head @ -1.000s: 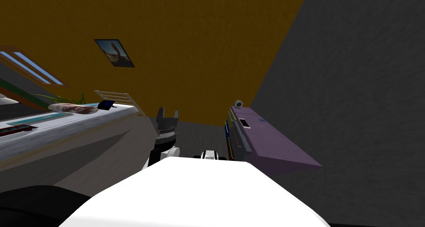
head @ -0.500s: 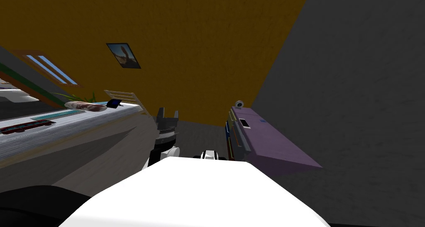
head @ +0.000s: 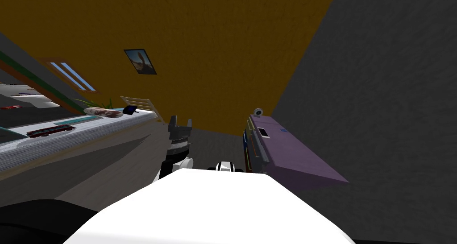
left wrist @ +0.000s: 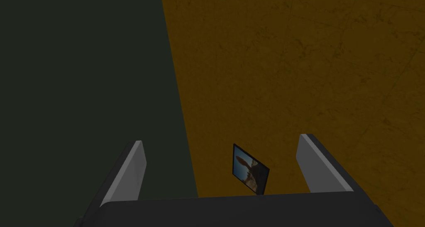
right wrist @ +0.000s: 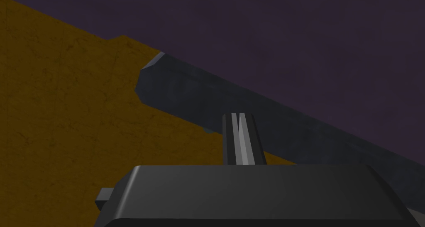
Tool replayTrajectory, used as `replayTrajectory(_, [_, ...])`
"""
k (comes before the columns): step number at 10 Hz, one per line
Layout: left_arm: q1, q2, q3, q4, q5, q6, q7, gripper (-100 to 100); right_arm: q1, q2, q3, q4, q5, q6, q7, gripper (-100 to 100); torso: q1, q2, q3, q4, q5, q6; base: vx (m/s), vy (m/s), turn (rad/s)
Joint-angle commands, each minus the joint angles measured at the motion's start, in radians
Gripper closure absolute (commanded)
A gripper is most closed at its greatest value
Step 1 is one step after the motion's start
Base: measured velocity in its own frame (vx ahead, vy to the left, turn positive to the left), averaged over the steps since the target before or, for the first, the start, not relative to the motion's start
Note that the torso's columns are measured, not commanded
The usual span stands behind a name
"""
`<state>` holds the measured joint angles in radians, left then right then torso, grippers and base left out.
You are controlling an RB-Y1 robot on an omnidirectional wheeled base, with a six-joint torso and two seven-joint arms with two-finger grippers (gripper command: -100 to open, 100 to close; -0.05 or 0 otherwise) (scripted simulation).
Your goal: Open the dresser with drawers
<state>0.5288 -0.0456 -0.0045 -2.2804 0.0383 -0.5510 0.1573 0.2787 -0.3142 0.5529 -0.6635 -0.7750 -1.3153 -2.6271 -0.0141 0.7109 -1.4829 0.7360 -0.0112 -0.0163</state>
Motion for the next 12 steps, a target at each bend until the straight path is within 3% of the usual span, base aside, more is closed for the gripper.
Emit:
replayTrajectory(1, [0.000, 0.000, 0.000, 0.000, 0.000, 0.000, 0.000, 0, -0.022, 0.003, 0.013, -0.026, -0.032, 0.037, -0.002, -100, -0.001, -0.001, 0.000, 0.000, 0.000, 0.000, -0.036, -0.030, 0.078])
replayTrajectory(12, [0.000, 0.000, 0.000, 0.000, 0.000, 0.000, 0.000, 0, -0.019, -0.009, 0.074, -0.155, -0.173, 0.076, 0.109, -100, 0.000, -0.007, -0.003, 0.002, 0.004, -0.002, -0.033, -0.024, 0.072])
